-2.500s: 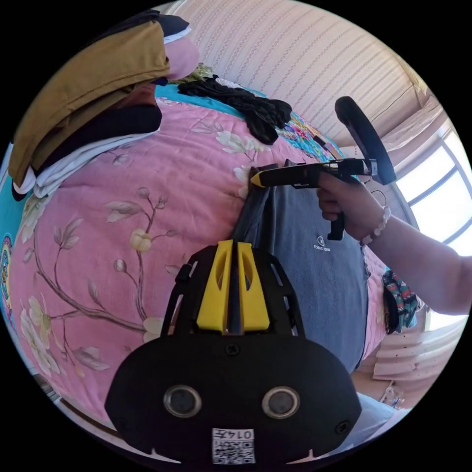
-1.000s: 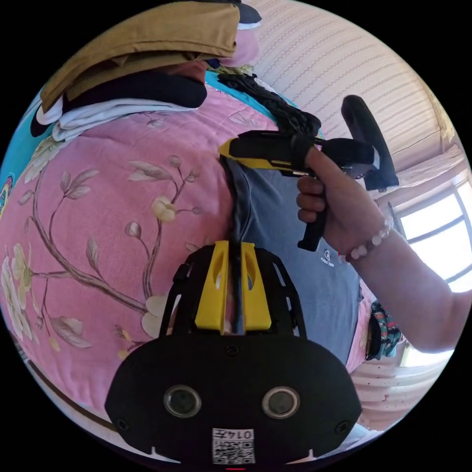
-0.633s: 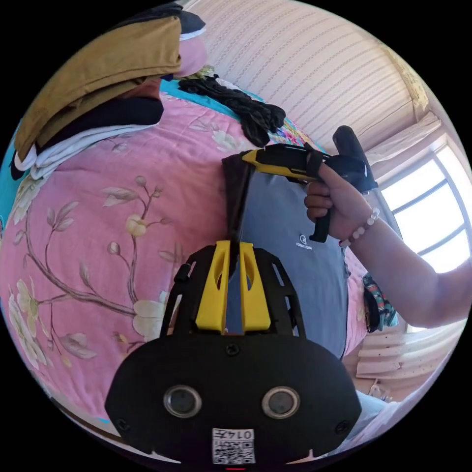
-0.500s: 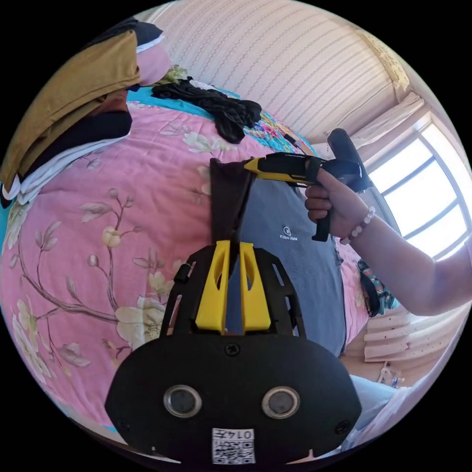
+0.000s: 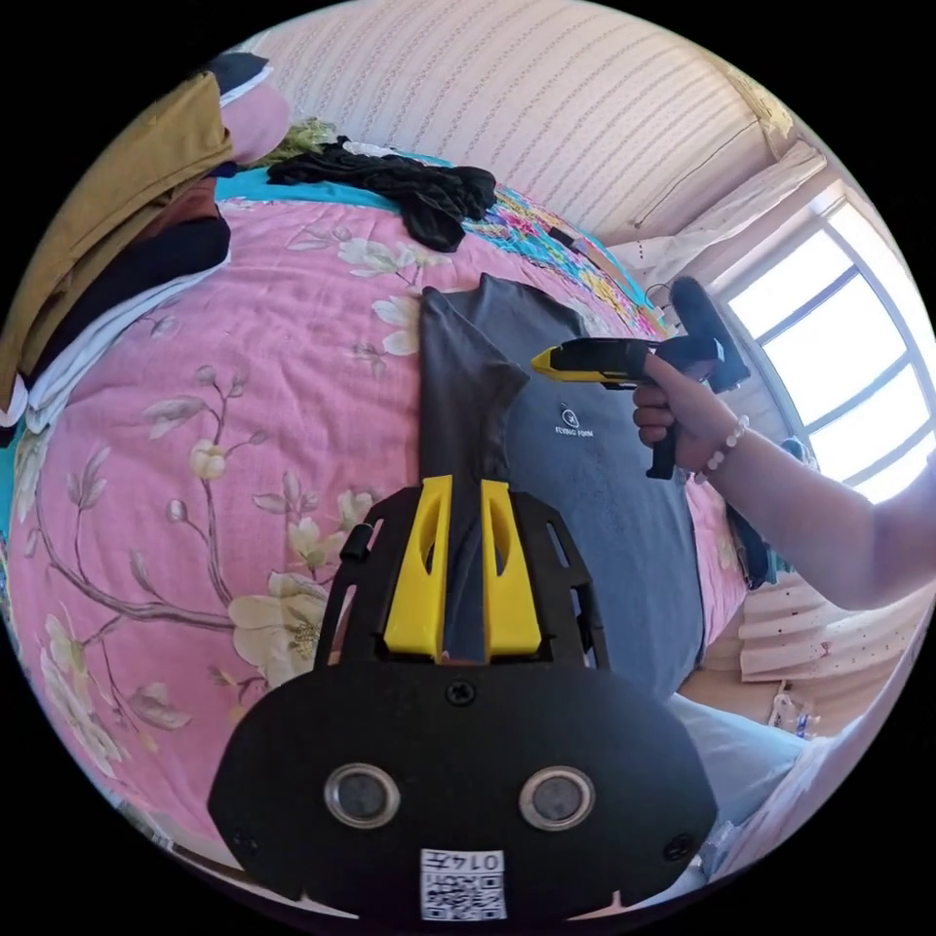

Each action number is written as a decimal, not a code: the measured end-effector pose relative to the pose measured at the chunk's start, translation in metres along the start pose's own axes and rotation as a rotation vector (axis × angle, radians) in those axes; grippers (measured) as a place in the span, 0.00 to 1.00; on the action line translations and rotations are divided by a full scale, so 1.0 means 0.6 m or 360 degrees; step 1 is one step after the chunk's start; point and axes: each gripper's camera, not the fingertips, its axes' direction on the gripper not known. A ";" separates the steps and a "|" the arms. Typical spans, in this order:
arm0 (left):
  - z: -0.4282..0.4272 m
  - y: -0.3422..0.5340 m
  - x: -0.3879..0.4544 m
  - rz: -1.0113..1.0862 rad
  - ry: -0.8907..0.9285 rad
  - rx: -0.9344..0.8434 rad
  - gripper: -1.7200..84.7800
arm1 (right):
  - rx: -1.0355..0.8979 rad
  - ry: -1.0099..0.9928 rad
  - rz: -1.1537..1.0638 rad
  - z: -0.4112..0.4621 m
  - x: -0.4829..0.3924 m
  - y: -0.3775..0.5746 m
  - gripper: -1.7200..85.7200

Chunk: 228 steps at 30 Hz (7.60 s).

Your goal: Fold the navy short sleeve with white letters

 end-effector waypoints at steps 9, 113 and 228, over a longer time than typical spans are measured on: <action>0.093 -0.041 0.133 0.0342 0.0166 -0.0081 0.08 | 0.0373 0.0382 0.0212 -0.124 0.073 0.216 0.05; 0.210 -0.468 -0.056 -0.0090 -0.0079 -0.0041 0.09 | 0.0359 0.0230 0.0151 -0.313 0.430 0.276 0.10; -0.384 0.565 0.254 0.0122 0.0234 -0.0313 0.01 | -0.0153 -0.0038 -0.0081 -0.054 0.068 0.995 0.03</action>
